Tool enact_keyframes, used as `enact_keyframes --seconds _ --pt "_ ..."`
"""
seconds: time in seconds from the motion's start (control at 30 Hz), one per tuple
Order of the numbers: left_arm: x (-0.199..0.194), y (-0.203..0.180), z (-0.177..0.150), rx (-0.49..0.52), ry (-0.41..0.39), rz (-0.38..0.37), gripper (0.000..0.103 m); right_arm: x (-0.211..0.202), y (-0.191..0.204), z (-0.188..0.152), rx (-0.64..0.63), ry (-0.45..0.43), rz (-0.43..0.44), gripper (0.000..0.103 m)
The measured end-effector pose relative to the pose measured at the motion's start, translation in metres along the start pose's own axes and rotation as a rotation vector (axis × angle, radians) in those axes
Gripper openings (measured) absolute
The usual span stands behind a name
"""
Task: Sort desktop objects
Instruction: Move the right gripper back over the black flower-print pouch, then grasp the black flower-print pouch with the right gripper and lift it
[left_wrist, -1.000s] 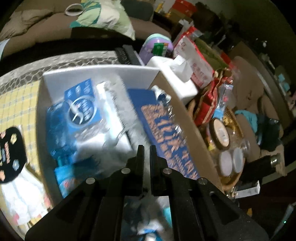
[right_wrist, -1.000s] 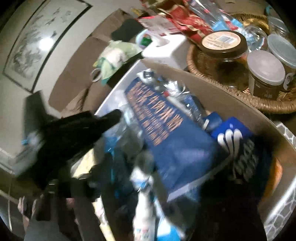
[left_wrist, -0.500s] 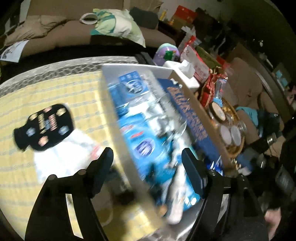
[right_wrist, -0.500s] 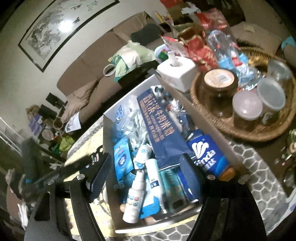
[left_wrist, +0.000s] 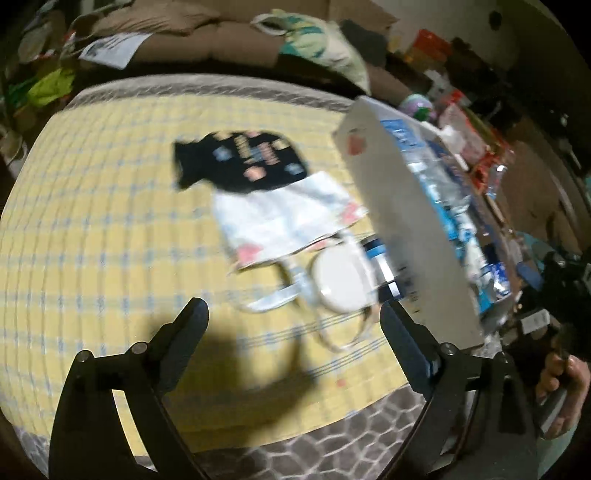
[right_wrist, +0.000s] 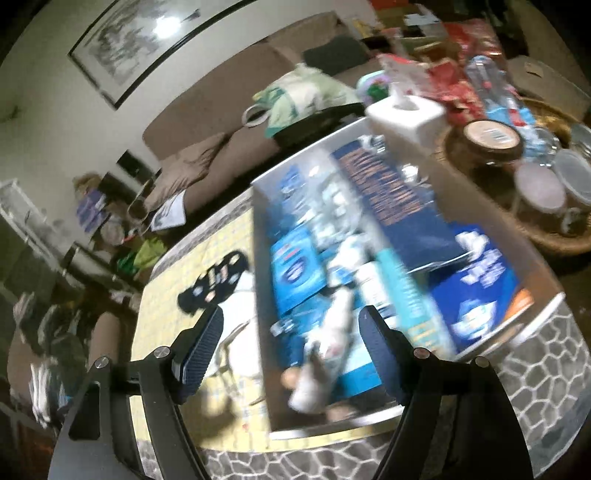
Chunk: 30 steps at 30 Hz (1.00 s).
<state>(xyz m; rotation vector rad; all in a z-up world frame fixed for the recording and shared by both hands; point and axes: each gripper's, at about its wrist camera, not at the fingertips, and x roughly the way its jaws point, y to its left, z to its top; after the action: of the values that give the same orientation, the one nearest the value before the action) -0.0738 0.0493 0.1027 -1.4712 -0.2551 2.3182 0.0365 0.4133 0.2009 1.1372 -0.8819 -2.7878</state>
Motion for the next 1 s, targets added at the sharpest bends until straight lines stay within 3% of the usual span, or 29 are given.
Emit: enact_keyframes --seconds 0.17,0.37,0.57,0.73,1.0 --pt "0.013 0.025 -0.012 -0.042 0.014 0.01 0.094 0.019 0.043 -0.024 -0.09 0.017 0.041 0.079" --pt "0.04 0.028 -0.012 -0.044 0.04 -0.004 0.094 0.05 0.094 -0.062 -0.258 0.06 0.049 0.079" --pt "0.048 0.047 0.017 -0.056 -0.01 0.048 0.094 0.082 0.122 -0.086 -0.389 0.112 0.027 0.079" --pt "0.052 0.081 0.054 -0.089 -0.043 0.082 0.094 0.123 0.132 -0.069 -0.383 0.127 0.024 0.079" --pt "0.078 0.106 0.108 -0.074 -0.056 0.104 0.094 0.223 0.145 0.001 -0.318 0.159 -0.036 0.079"
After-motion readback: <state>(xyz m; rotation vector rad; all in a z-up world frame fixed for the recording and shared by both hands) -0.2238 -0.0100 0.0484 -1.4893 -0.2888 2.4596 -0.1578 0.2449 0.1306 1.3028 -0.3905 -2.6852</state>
